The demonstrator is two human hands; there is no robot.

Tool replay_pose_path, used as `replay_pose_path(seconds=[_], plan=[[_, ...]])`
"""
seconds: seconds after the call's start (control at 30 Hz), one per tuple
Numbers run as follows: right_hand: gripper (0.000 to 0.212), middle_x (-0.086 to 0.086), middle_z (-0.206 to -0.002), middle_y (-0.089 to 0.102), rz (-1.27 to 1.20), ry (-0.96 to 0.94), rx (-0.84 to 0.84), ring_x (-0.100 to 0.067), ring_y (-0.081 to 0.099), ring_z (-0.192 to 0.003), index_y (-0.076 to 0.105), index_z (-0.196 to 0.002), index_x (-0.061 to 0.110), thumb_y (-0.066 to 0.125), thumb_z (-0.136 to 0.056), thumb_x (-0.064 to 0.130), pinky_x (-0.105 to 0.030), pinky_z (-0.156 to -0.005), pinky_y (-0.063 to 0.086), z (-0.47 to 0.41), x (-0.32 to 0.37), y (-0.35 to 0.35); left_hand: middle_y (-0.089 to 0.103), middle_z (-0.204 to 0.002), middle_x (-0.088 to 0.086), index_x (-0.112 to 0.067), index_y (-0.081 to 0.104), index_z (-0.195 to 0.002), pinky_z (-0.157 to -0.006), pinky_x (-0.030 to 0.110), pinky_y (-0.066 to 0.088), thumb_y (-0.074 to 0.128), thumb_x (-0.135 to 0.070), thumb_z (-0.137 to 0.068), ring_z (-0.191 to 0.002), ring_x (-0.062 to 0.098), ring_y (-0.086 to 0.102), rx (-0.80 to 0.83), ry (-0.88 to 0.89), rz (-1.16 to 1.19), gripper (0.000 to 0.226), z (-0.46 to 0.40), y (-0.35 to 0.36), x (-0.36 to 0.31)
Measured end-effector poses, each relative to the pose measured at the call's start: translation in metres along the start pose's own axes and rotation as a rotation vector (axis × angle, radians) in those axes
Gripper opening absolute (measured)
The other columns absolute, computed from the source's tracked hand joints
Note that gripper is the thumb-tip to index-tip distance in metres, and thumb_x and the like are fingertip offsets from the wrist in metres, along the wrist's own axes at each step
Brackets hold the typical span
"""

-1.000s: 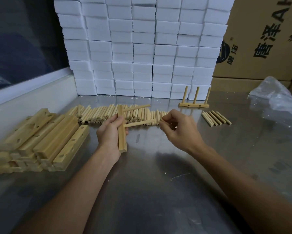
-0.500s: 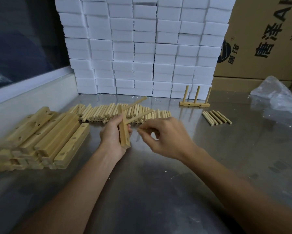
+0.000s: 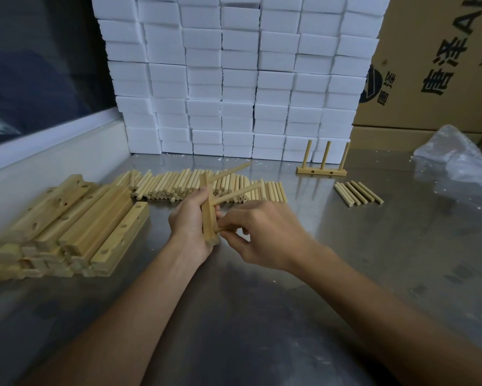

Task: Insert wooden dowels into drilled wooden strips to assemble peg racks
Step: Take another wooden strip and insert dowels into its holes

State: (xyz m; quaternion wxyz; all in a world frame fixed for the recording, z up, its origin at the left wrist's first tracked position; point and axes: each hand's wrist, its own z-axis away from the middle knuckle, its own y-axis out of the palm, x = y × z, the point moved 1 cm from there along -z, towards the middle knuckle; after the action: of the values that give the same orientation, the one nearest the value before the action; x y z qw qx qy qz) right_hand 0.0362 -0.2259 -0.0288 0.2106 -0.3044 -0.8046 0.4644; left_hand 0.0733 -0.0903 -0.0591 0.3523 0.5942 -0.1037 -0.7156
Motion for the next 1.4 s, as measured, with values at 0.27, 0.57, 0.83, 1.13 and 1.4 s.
replay_pose_path(seconds=[0.27,0.57,0.83,1.13,1.4], plan=[[0.011,0.009,-0.082,0.07,-0.036,-0.042,-0.011,-0.019,0.063,-0.075,0.074,-0.094,0.024,0.064,-0.089,0.025,-0.04,-0.059,0.051,0.001,-0.001,-0.001,0.052,-0.057,0.006,-0.008,0.065,-0.084,-0.038,0.019,0.042,0.066,-0.019,-0.093,-0.043,0.016,0.05,0.0,-0.016,0.012,0.014,0.005,0.003,0.0],[0.011,0.007,-0.074,0.067,0.048,-0.086,-0.06,-0.023,0.062,-0.067,0.074,-0.087,0.021,0.063,-0.089,0.023,-0.038,-0.047,0.046,0.003,-0.001,0.001,0.049,-0.06,0.006,-0.006,0.063,-0.095,-0.036,0.018,0.038,0.066,-0.015,-0.092,-0.046,0.017,0.046,-0.034,-0.016,-0.017,0.009,0.008,0.006,0.002],[0.022,0.003,-0.068,0.064,0.039,0.031,0.035,-0.023,0.056,-0.064,0.074,-0.086,0.028,0.053,-0.09,0.033,-0.038,-0.056,0.046,0.001,0.001,0.0,0.048,-0.061,0.004,-0.013,0.062,-0.082,-0.037,0.021,0.037,0.064,-0.016,-0.093,-0.047,0.016,0.046,0.038,0.023,-0.033,0.012,0.007,0.007,0.004],[0.018,0.007,-0.069,0.067,0.097,-0.051,-0.058,-0.023,0.06,-0.06,0.074,-0.081,0.023,0.059,-0.09,0.028,-0.035,-0.048,0.045,0.005,0.005,-0.003,0.047,-0.063,0.006,-0.006,0.056,-0.104,-0.035,0.018,0.036,0.061,-0.023,-0.096,-0.047,0.017,0.046,0.1,-0.05,-0.019,0.019,0.008,0.005,0.001],[0.027,0.005,-0.061,0.059,0.107,0.102,0.027,-0.021,0.045,-0.056,0.073,-0.079,0.027,0.047,-0.083,0.033,-0.027,-0.051,0.023,-0.001,0.009,-0.004,0.051,-0.063,0.008,-0.009,0.061,-0.086,-0.034,0.021,0.035,0.063,-0.015,-0.093,-0.045,0.018,0.045,0.073,0.027,-0.007,0.01,0.006,0.009,0.006]])
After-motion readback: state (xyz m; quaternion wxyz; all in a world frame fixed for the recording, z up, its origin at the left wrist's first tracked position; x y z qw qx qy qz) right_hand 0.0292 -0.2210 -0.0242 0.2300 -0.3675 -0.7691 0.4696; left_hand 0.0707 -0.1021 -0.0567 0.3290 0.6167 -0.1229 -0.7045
